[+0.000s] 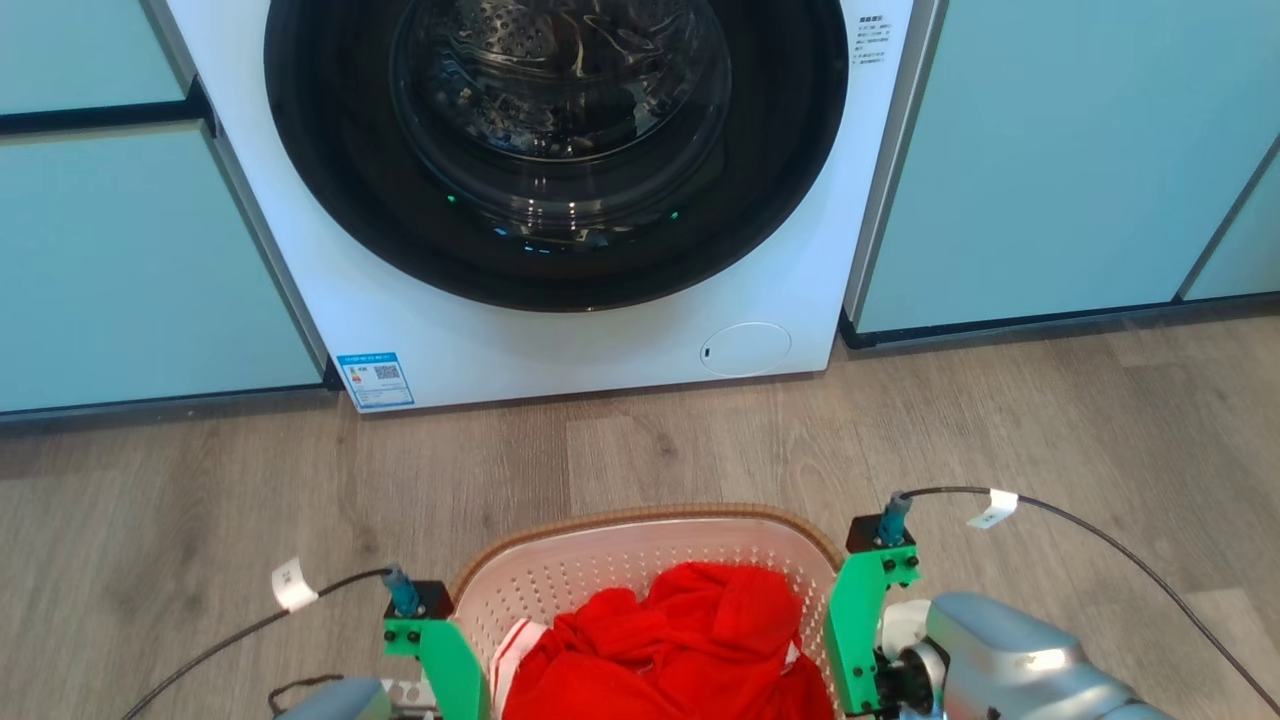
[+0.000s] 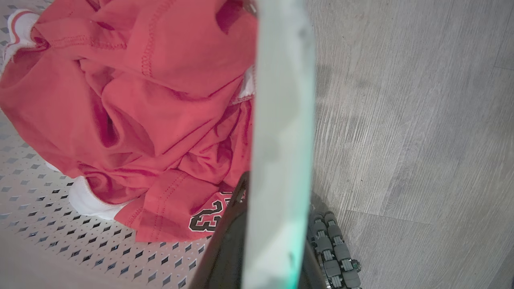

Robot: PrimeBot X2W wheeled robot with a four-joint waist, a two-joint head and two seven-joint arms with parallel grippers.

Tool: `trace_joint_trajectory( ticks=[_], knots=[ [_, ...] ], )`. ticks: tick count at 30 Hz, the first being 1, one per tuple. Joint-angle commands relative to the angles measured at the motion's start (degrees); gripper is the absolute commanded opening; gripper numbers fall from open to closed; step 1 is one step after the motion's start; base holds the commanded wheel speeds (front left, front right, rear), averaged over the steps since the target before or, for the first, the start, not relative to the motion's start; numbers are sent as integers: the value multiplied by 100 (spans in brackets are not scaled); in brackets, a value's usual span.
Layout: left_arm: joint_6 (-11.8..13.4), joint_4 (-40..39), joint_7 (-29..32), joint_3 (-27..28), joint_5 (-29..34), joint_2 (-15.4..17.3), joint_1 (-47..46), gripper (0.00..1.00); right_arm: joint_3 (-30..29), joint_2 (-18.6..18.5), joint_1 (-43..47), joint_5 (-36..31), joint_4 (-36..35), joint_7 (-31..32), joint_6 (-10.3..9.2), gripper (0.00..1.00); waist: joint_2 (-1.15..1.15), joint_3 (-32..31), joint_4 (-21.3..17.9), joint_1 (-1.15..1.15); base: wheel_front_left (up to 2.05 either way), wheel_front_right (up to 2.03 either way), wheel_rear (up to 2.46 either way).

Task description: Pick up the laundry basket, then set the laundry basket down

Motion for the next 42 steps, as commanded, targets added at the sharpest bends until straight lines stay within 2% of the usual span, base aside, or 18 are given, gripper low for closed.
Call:
trace_joint_trajectory(
  ticks=[1, 27, 42],
  knots=[
    [-44, -88, -59, 63, -32, 10, -383, 0, -13, 111, -171, -10, -126, -24, 44, 0, 0, 5, 5, 0, 0, 0, 0],
    [-44, -106, -62, 42, -6, 65, -383, 0, -13, 111, -171, 26, -156, -28, 44, 0, 0, 62, -10, 0, 0, 0, 0],
    [-44, -129, -157, 34, 29, 91, -407, 0, -13, 111, -178, 11, -130, -207, 44, 0, 0, 421, 10, 0, 0, 0, 0]
  ],
)
